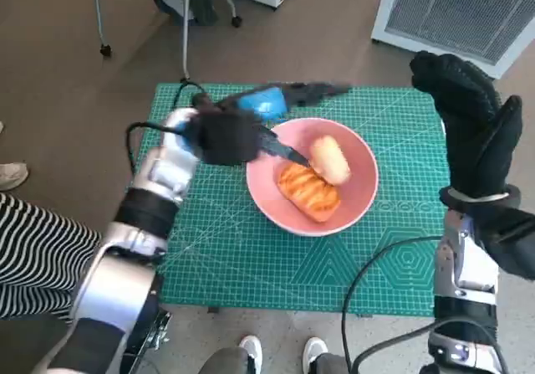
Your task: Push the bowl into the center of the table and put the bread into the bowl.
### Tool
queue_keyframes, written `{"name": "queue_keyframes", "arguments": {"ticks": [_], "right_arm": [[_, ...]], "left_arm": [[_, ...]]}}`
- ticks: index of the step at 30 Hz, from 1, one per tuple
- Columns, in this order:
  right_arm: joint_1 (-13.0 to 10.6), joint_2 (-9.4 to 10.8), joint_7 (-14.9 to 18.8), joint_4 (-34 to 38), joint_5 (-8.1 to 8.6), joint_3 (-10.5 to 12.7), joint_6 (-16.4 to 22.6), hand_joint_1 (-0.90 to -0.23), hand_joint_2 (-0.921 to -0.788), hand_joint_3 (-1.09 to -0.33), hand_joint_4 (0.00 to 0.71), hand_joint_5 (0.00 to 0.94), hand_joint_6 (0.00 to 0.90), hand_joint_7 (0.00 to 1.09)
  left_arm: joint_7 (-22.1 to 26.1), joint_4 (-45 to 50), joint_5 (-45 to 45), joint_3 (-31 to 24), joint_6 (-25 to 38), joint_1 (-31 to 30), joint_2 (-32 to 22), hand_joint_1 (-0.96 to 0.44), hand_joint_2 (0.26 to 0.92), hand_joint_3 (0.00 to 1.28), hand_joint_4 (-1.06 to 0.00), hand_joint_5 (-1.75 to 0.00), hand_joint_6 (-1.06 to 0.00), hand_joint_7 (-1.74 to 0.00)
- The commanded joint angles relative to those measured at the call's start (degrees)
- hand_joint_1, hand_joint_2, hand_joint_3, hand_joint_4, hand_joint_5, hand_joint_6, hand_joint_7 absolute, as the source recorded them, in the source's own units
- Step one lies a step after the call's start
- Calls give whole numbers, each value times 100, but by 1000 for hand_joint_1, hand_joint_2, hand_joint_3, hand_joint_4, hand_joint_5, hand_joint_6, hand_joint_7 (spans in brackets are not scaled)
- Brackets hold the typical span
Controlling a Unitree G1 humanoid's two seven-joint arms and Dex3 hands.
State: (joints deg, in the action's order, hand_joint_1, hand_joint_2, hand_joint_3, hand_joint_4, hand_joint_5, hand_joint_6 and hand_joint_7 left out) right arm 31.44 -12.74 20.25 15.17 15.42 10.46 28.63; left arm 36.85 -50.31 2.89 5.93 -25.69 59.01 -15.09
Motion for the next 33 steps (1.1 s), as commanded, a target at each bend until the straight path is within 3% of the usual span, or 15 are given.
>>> {"name": "queue_keyframes", "arguments": {"ticks": [1,9,14,28,30,33], "right_arm": [[36,24,-46,-148,-34,-73,-184,-716,-921,-696,155,4,45,427],[182,80,-40,-378,35,-139,-377,-735,-921,-687,157,4,51,430],[284,117,-91,-416,-105,-216,-348,-730,-921,-685,157,3,51,430],[371,184,-204,-388,-316,-301,-317,-701,-921,-690,156,2,53,433],[368,193,-240,-411,-357,-317,-328,-698,-921,-691,156,1,54,434],[366,205,-290,-438,-399,-349,-333,-695,-921,-692,155,1,54,434]], "left_arm": [[78,239,-883,-655,-265,-378,138,-758,920,206,-5,-2,-135,-16],[-405,1025,-1768,-1215,-597,-887,835,-740,921,540,-67,-27,-151,-28],[-705,1488,-1837,-1267,-717,-1147,1067,-758,921,627,-69,-28,-144,-32],[-811,2462,-1872,-1172,-415,-1679,1131,-747,921,632,-60,-28,-133,-66],[-819,2566,-1900,-1165,-343,-1734,1136,-752,921,606,-56,-45,-54,-229],[-818,2672,-1936,-1157,-259,-1788,1118,-756,921,582,-55,-57,-17,-305]]}}
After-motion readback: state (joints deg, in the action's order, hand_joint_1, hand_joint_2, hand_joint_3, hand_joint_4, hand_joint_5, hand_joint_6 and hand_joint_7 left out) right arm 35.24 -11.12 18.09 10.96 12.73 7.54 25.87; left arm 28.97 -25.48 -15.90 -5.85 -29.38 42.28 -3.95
